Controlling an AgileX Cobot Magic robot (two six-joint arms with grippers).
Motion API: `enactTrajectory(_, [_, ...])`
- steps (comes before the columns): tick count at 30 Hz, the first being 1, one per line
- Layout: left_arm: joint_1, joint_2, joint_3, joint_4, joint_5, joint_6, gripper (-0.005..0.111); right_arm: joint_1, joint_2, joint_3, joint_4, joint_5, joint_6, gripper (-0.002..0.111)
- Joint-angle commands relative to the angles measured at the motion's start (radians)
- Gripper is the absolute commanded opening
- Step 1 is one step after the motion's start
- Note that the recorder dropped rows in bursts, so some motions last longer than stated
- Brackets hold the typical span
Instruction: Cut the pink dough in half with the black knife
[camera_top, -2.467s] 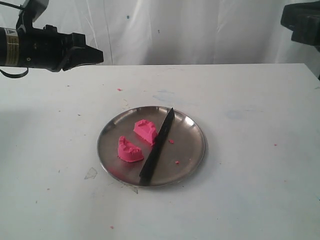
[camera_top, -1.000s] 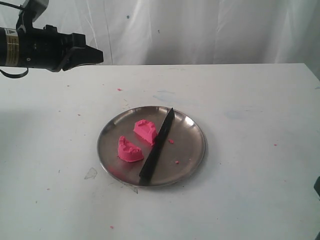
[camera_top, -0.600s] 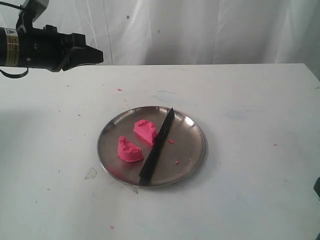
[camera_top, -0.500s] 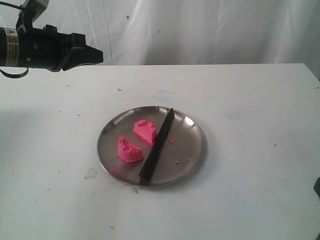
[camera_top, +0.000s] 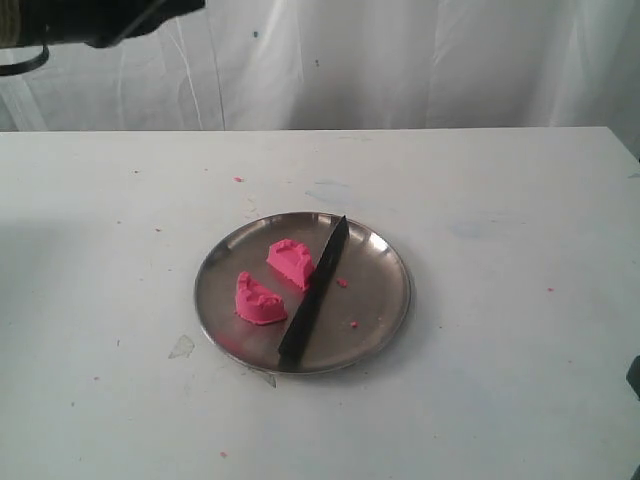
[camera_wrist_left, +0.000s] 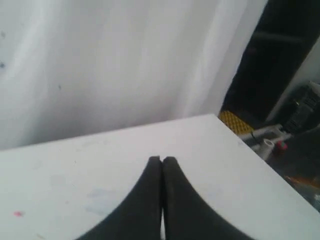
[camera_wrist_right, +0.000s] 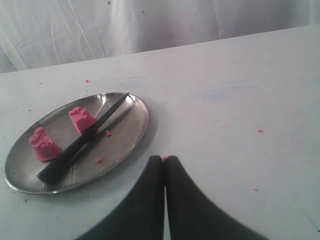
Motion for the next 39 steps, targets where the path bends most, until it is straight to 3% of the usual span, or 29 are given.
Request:
enactTrajectory(1, [-0.112,-0.083,0.007,0.001,0.242,-0.004,0.0,-0.004,-0.005,0.005,0.001,-0.007,0.004,0.0])
enactTrajectory(14, [-0.13,-0.137,0.023,-0.047,0.232,-0.007,0.0,-0.004,-0.005,0.005,0.001,-0.004,0.003,0.0])
enactTrajectory(16, [-0.13,-0.137,0.023,-0.149,0.232,0.059,0.0,-0.004,-0.005,0.005,0.001,-0.004,0.003,0.0])
enactTrajectory(25, [-0.13,-0.137,0.043,-1.043,0.163,1.109,0.0,-0.004,-0.005,0.005,0.001,-0.004,0.003,0.0])
enactTrajectory(29, [-0.139,-0.162,0.126,-1.743,0.172,1.771,0.0,-0.004,-0.005,0.005,0.001,-0.004,0.003,0.0])
enactTrajectory(31, [-0.139,-0.176,0.173,-1.818,0.189,1.888,0.0,-0.004,-0.005,0.005,0.001,-0.004,0.003,0.0])
enactTrajectory(34, [-0.139,-0.239,0.311,-1.775,0.211,1.916,0.0,-0.004,-0.005,0.005,0.001,-0.004,0.003,0.0])
enactTrajectory(39, [-0.137,-0.383,0.549,-1.879,0.137,1.935,0.0,-0.004,-0.005,0.005,0.001,-0.004,0.003,0.0])
